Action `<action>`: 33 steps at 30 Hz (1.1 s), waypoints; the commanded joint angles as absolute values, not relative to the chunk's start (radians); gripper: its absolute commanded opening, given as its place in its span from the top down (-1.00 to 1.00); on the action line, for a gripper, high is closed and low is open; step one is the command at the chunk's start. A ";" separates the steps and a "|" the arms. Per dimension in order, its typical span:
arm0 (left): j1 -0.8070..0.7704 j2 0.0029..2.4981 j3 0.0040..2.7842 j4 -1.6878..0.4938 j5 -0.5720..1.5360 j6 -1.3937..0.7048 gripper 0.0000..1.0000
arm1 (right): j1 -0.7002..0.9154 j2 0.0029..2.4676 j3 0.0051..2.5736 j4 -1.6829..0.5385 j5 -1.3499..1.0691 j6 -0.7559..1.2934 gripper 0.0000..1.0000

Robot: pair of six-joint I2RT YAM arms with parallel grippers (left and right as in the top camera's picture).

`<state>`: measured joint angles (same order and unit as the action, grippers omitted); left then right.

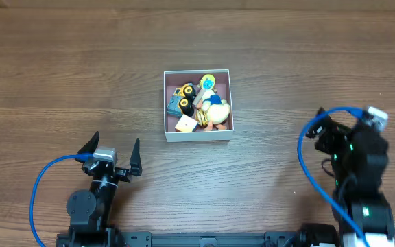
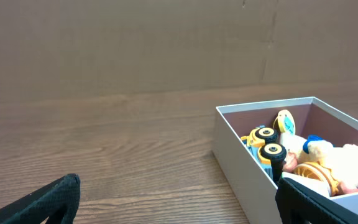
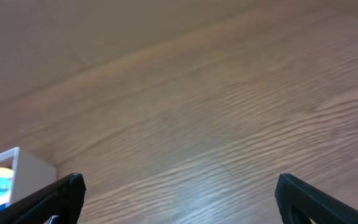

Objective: Pack container

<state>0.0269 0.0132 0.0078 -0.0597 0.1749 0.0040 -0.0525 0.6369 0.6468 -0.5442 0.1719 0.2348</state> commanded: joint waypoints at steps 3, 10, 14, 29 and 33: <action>0.032 0.004 0.005 -0.062 0.165 0.023 -1.00 | -0.055 0.539 0.635 -0.610 0.117 0.234 -1.00; 0.032 0.004 0.005 -0.062 0.165 0.023 -1.00 | -0.054 0.230 0.253 -0.168 -0.028 0.234 -1.00; 0.032 0.004 0.005 -0.062 0.165 0.023 -1.00 | -0.054 0.137 0.084 0.056 -0.029 0.175 -1.00; 0.032 0.004 0.005 -0.062 0.165 0.023 -1.00 | -0.041 0.003 0.008 -0.077 -0.080 0.059 -1.00; 0.032 0.004 0.005 -0.062 0.165 0.023 -1.00 | -0.041 0.003 0.008 -0.078 -0.073 0.057 -1.00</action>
